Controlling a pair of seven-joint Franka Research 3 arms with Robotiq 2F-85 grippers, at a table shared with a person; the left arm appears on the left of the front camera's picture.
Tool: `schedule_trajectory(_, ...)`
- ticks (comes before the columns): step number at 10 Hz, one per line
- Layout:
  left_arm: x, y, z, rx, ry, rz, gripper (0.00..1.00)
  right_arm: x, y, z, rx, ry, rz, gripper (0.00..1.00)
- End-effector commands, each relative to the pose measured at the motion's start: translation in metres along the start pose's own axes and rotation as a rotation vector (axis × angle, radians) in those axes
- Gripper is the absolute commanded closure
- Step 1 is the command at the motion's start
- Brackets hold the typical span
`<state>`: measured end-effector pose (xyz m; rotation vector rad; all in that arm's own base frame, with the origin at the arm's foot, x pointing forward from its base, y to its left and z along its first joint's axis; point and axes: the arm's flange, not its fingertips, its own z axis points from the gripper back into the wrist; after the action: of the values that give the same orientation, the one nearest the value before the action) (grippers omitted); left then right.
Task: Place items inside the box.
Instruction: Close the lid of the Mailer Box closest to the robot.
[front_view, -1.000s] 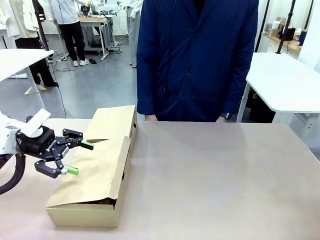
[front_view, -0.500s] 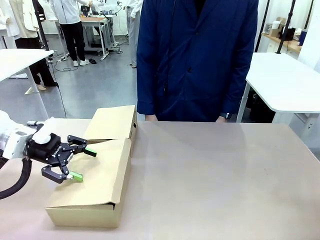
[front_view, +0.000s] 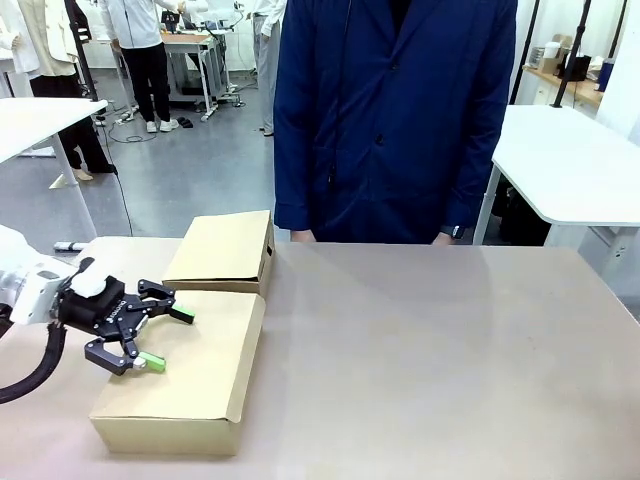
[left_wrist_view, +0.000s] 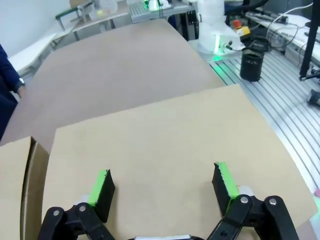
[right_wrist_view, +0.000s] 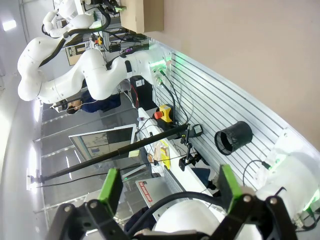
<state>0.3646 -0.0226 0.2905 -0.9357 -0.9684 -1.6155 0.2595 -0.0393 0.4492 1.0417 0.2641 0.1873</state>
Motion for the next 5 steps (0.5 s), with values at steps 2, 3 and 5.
schedule_trajectory(2,0.005,-0.1,0.02,-0.023,-0.098,0.129,0.0,-0.001,0.001,0.001,0.018,-0.004,0.02,0.0)
schedule_trajectory(3,0.016,-0.102,0.039,-0.09,-0.127,0.298,0.0,-0.001,0.001,0.001,0.018,-0.004,0.02,0.0)
schedule_trajectory(5,0.03,-0.108,0.072,-0.107,-0.171,0.65,0.0,-0.001,0.001,0.001,0.018,-0.004,0.02,0.0)
